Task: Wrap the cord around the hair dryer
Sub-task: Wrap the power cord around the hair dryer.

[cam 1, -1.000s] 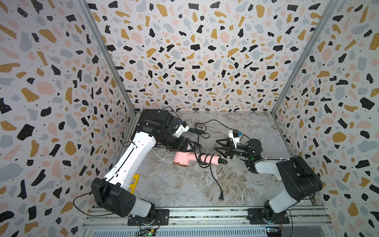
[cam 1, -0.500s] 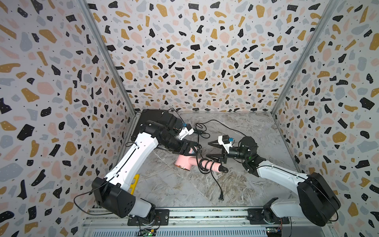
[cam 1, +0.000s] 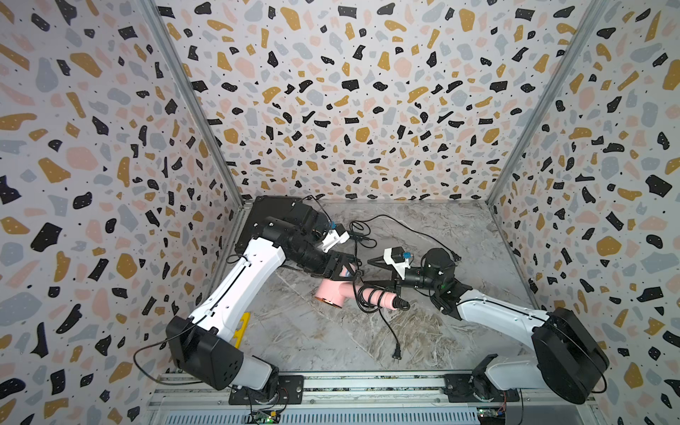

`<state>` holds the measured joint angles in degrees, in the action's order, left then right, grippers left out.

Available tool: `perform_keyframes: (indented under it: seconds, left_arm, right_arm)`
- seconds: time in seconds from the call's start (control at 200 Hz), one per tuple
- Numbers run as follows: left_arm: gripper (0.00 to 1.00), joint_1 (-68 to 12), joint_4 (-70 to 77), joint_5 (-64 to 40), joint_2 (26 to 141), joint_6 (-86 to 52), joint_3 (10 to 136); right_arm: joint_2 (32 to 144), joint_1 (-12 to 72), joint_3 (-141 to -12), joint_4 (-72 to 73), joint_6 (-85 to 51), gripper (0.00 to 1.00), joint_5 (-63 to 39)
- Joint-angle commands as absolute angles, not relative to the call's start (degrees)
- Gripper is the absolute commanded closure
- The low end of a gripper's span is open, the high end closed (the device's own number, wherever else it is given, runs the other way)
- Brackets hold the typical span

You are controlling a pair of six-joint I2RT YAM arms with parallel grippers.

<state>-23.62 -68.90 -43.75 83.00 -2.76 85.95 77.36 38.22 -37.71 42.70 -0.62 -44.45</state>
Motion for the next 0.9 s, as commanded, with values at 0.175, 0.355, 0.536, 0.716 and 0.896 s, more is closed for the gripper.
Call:
perform_keyframes:
  seconds: [0.175,0.355,0.536,0.716,0.896]
  left_arm:
    - [1.00,-24.06,-66.98,-47.46,82.13,-4.40,85.59]
    - [1.00,-24.03,-66.59,-47.42,82.09,-4.49,85.23]
    - [1.00,-24.01,-65.73,-47.33,82.26,-5.22,84.83]
    - [1.00,-24.06,-63.36,-47.29,82.32,-7.03,84.37]
    - [1.00,-22.94,-57.61,-47.19,80.88,-12.29,82.78]
  right_arm:
    - [79.78,41.25,-41.31,49.65,-5.09,0.32,-46.01]
    - [80.51,41.92,-42.20,50.23,-5.84,0.42,-46.38]
    - [81.29,42.05,-42.55,50.42,-6.79,0.62,-47.18]
    - [80.96,42.10,-41.56,50.03,-6.74,1.00,-47.89]
    - [79.64,40.76,-39.11,47.98,-6.38,1.00,-46.06]
